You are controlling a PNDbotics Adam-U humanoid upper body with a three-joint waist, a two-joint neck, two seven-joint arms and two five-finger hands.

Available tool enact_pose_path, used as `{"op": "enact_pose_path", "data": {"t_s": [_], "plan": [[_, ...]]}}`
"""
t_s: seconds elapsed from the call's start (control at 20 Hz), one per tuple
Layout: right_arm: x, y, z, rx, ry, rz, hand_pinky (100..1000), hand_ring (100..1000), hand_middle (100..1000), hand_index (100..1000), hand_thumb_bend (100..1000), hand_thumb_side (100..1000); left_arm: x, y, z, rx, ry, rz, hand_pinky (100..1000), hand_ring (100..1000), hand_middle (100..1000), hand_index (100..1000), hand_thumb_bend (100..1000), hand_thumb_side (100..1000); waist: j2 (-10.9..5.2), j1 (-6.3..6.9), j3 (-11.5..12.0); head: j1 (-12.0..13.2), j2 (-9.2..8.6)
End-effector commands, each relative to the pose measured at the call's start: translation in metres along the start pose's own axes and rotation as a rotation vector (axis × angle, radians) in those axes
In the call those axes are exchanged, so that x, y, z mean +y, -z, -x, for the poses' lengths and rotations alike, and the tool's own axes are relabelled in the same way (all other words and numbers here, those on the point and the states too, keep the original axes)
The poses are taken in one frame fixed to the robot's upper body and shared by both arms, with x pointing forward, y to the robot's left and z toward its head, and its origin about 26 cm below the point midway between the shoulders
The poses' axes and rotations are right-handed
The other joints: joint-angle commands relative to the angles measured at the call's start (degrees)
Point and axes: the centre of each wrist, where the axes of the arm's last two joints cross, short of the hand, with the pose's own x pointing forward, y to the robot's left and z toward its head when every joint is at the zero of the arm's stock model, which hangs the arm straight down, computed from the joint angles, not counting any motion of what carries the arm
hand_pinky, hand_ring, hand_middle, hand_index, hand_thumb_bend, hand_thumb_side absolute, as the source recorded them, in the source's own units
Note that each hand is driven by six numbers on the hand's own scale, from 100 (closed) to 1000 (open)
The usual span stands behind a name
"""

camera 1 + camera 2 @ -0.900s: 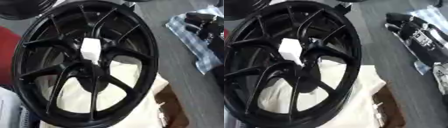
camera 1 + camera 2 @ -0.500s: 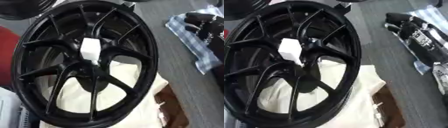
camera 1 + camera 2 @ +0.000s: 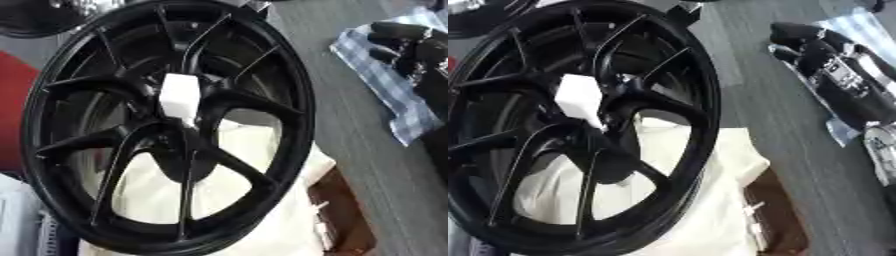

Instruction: Pull the pin out of the wheel hub.

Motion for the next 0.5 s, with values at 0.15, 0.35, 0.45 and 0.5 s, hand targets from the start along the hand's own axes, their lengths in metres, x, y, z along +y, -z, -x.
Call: {"op": "enact_pose_path", "data": {"t_s": [0.15,0.35,0.45,0.5], "plan": [[-0.003,0.004,-0.010,-0.014,-0.028,-0.029,1000,1000,935,861,100,662,-0.004,0.022,0.002,0.042,0.042,0.129,896,832,797,906,333,623,-1.89,-0.37,-0.2,0.7,-0.59],[-0.002,0.005,-0.010,-0.014,-0.026,-0.033,1000,1000,936,861,100,664,-0.007,0.036,0.006,0.042,0.035,0.191,898,834,799,906,334,652,-1.75,-0.42,-0.3,1.0,-0.87],[-0.002,0.005,-0.010,-0.013,-0.026,-0.033,1000,1000,936,861,100,665,-0.008,0.038,0.007,0.035,0.027,0.202,904,841,806,907,325,681,-1.68,-0.41,-0.3,1.1,-0.91],[-0.002,0.005,-0.010,-0.012,-0.026,-0.034,1000,1000,936,861,100,666,-0.008,0.038,0.007,0.028,0.022,0.202,906,843,803,906,324,702,-1.65,-0.40,-0.2,1.0,-0.88]]}}
